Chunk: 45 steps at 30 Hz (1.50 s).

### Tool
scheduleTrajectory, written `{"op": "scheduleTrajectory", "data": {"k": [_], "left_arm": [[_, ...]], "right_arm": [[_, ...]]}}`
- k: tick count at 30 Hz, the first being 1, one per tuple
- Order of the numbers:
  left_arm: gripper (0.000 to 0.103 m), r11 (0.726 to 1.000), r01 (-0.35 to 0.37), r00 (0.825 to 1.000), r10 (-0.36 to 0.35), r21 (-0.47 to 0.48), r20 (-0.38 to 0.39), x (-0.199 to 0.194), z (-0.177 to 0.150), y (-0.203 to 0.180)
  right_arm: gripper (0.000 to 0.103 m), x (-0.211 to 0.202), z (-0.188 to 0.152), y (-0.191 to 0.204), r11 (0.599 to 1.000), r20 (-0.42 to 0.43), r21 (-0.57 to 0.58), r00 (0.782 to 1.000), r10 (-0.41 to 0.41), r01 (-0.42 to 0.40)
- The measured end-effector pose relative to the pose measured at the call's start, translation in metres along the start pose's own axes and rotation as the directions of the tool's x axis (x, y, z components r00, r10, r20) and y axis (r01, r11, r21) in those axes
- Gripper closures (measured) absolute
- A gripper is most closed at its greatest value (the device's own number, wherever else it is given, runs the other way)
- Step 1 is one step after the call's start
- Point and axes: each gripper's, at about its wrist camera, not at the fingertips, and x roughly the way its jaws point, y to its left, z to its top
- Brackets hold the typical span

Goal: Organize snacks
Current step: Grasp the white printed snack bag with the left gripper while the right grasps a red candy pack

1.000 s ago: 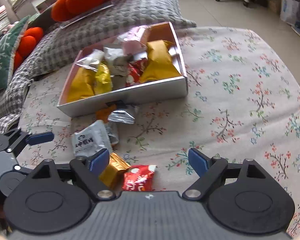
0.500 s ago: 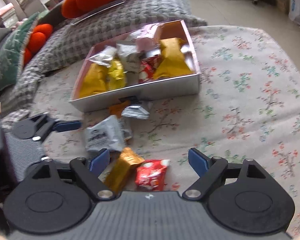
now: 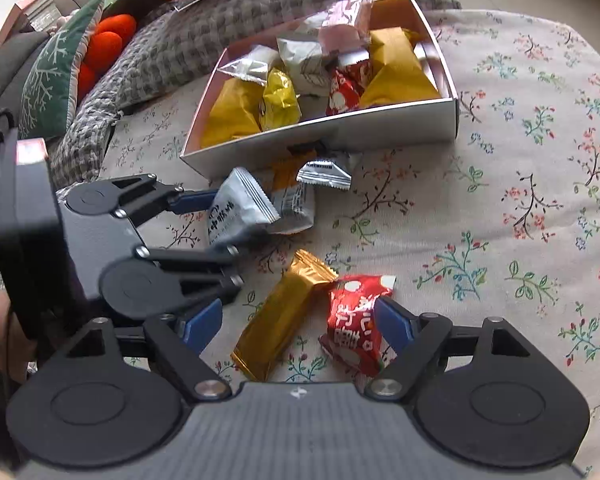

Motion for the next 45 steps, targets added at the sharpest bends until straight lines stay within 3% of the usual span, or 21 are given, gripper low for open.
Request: {"op": "scheduleTrajectory", "data": {"k": [14,29,30,33,35,38,42,45], "left_arm": [[0.057,0.977,-0.007,1.000,0.007,-0.211,-0.001,-0.015,-0.009,0.034],[0.057,0.908,-0.094,0.993,0.113,-0.409,0.023,-0.045,-0.020,0.065],[0.057,0.903,-0.099,0.993,0.120,-0.418,0.023,-0.047,-0.021,0.066],[0.057,0.891,-0.120,0.990,0.143,-0.438,0.019,-0.049,-0.023,0.070],[0.057,0.886,-0.121,0.989,0.145,-0.447,0.019,-0.050,-0.023,0.073],[0.057,0.888,-0.113,0.990,0.138,-0.445,0.023,-0.051,-0.024,0.073],[0.057,0.890,-0.099,0.993,0.118,-0.444,0.016,-0.047,-0.027,0.071],[0.057,0.879,-0.080,0.995,0.101,-0.470,0.020,-0.048,-0.031,0.076]], "right_arm": [[0.023,0.017,-0.010,0.024,0.996,0.017,-0.075,0.999,-0.037,0.038],[0.037,0.027,-0.027,0.070,0.962,0.133,-0.269,0.991,-0.014,0.049],[0.042,0.029,-0.026,0.071,0.960,0.136,-0.273,0.991,-0.019,0.056],[0.042,0.033,-0.023,0.069,0.950,0.182,-0.266,0.976,-0.117,0.163],[0.043,0.037,-0.020,0.064,0.950,0.173,-0.246,0.973,-0.152,0.192],[0.049,0.049,-0.020,0.060,0.954,0.118,-0.231,0.979,-0.166,0.189],[0.060,0.057,-0.021,0.061,0.939,0.135,-0.244,0.967,-0.215,0.243],[0.071,0.055,-0.020,0.061,0.945,0.138,-0.230,0.969,-0.207,0.234]]}}
